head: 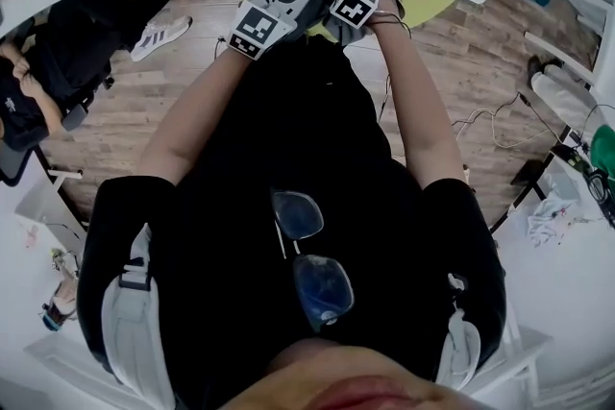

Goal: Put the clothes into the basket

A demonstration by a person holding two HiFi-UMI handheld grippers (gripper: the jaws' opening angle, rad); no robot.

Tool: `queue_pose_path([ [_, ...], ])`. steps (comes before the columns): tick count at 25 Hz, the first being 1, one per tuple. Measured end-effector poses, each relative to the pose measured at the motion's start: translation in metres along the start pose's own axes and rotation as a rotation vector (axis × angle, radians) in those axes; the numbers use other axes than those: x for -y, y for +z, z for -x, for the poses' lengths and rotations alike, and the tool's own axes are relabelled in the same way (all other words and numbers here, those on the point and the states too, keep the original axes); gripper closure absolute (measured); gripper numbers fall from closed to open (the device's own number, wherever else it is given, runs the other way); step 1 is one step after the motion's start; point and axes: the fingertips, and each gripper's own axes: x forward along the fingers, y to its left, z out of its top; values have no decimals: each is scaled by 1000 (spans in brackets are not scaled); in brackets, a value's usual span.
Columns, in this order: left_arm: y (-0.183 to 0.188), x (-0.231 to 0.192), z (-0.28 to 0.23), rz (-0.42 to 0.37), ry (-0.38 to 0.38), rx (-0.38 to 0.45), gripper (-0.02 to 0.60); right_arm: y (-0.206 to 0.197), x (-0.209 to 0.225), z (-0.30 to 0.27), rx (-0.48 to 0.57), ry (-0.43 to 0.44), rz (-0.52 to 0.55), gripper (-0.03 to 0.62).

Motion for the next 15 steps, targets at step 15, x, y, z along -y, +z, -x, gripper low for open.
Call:
queue_pose_path([
  [15, -1, -10, 11, 31, 124, -3, 572, -3, 6, -22, -29, -24, 87, 180],
])
